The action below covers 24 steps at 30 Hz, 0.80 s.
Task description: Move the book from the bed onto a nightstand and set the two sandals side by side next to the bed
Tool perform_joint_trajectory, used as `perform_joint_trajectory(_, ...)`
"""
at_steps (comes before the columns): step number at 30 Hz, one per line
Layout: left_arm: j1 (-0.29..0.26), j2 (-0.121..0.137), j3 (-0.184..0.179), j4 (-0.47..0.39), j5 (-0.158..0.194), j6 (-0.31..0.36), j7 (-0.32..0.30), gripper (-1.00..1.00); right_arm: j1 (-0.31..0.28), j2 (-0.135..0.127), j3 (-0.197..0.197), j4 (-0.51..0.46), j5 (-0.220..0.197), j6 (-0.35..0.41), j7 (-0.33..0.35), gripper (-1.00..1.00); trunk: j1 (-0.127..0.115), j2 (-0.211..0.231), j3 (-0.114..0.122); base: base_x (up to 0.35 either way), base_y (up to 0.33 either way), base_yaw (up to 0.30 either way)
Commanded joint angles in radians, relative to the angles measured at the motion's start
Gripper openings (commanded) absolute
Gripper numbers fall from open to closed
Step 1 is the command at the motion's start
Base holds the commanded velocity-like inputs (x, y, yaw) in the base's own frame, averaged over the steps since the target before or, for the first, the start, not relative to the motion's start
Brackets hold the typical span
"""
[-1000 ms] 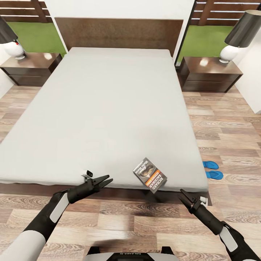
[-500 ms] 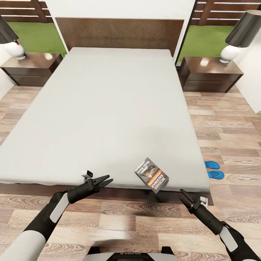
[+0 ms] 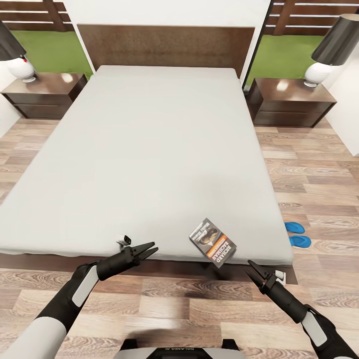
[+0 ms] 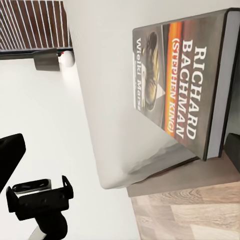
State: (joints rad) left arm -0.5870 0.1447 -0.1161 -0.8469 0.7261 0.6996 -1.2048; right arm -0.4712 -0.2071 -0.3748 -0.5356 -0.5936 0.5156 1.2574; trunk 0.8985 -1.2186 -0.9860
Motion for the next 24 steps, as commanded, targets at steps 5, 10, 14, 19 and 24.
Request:
perform_joint_trajectory(5, 0.0, 0.001, -0.004, 0.0, 0.008, 0.008, 0.001, 1.0, -0.001, 0.0, -0.001, 0.0, -0.003, 0.009, 0.002, 1.0, 0.0, 0.0, 0.0, 0.0, 0.0, 0.0)
perform_joint_trajectory(10, 0.0, -0.007, -0.007, 0.0, 0.006, 0.008, 0.001, 1.0, 0.0, 0.0, -0.001, 0.0, -0.003, 0.009, 0.002, 1.0, 0.015, -0.028, -0.013, 0.0, 0.0, 0.0)
perform_joint_trajectory(14, 0.0, -0.012, -0.008, 0.0, 0.006, 0.008, 0.001, 1.0, 0.0, 0.0, -0.001, 0.0, -0.003, 0.009, 0.002, 1.0, 0.015, -0.028, -0.013, 0.0, 0.0, 0.0)
perform_joint_trajectory(19, 0.0, -0.013, -0.008, 0.0, 0.005, 0.008, 0.001, 1.0, 0.0, 0.0, -0.001, 0.0, -0.003, 0.009, 0.002, 1.0, 0.019, -0.035, -0.016, 0.0, 0.0, 0.0)
perform_joint_trajectory(24, 0.0, -0.013, -0.008, 0.0, 0.003, 0.009, 0.001, 1.0, 0.0, 0.0, -0.001, 0.0, -0.003, 0.009, 0.002, 1.0, 0.038, -0.07, -0.032, 0.0, 0.0, 0.0)
